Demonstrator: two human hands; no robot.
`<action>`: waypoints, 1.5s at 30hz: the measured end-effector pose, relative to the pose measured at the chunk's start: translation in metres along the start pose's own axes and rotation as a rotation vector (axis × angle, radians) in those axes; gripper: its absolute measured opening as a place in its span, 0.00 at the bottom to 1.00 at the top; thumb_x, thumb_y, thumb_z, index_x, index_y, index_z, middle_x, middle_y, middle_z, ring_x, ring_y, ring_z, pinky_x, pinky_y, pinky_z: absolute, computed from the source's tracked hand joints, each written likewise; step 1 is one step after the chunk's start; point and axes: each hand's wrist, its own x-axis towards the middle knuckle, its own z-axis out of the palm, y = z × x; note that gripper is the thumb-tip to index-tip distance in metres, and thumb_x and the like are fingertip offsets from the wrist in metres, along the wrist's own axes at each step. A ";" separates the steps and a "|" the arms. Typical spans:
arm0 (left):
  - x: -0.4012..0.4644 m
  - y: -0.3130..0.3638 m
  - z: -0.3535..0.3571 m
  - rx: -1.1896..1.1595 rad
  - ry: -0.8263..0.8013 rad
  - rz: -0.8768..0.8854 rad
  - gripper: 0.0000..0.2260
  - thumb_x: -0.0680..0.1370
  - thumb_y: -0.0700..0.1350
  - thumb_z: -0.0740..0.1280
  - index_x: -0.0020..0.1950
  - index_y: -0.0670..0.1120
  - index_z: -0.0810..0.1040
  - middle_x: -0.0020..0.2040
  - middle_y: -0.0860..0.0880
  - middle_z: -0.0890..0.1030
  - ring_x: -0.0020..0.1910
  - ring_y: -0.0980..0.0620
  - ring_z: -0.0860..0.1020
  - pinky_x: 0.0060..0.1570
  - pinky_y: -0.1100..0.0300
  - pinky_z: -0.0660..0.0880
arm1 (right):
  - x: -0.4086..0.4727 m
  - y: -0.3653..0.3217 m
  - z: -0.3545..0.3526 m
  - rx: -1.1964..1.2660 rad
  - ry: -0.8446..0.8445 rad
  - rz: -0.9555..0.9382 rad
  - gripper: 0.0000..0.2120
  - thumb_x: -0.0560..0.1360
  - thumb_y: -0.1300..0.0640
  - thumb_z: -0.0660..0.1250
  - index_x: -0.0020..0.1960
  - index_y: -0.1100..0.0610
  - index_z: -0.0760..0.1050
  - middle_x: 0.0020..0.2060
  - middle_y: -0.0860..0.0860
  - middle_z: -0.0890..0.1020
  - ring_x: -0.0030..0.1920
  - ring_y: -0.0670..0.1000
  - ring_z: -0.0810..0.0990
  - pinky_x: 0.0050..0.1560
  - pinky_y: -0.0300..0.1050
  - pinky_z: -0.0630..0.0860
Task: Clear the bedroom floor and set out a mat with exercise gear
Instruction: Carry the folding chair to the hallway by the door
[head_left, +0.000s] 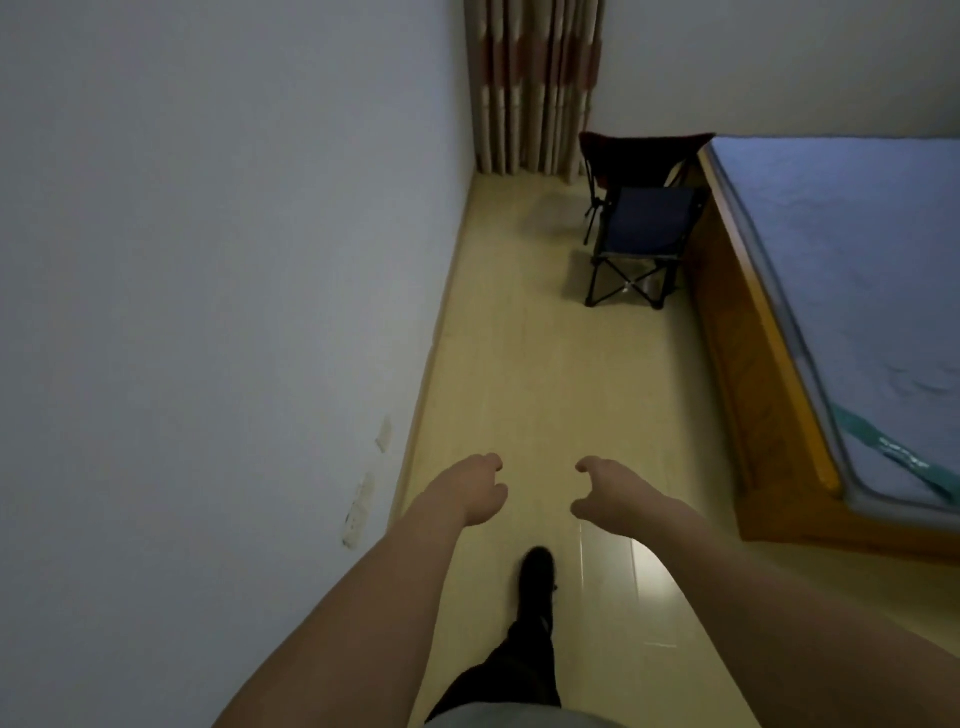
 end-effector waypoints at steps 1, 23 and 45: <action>0.035 0.005 -0.015 -0.005 0.000 -0.008 0.22 0.82 0.48 0.56 0.76 0.44 0.61 0.74 0.43 0.66 0.69 0.44 0.69 0.65 0.53 0.69 | 0.030 0.003 -0.021 0.009 0.008 0.008 0.31 0.75 0.54 0.67 0.75 0.56 0.60 0.71 0.56 0.67 0.68 0.56 0.70 0.63 0.46 0.71; 0.570 0.265 -0.279 0.063 -0.027 0.096 0.22 0.81 0.47 0.58 0.74 0.45 0.65 0.72 0.44 0.70 0.69 0.45 0.71 0.66 0.54 0.69 | 0.435 0.155 -0.444 0.102 0.134 0.196 0.28 0.77 0.56 0.65 0.74 0.53 0.61 0.70 0.54 0.69 0.67 0.55 0.71 0.64 0.47 0.73; 0.987 0.416 -0.501 -0.047 -0.072 0.070 0.15 0.79 0.45 0.60 0.65 0.46 0.72 0.57 0.46 0.77 0.51 0.48 0.77 0.47 0.58 0.73 | 0.801 0.220 -0.764 0.091 0.145 0.210 0.21 0.72 0.56 0.64 0.64 0.50 0.70 0.55 0.50 0.76 0.52 0.51 0.77 0.53 0.48 0.78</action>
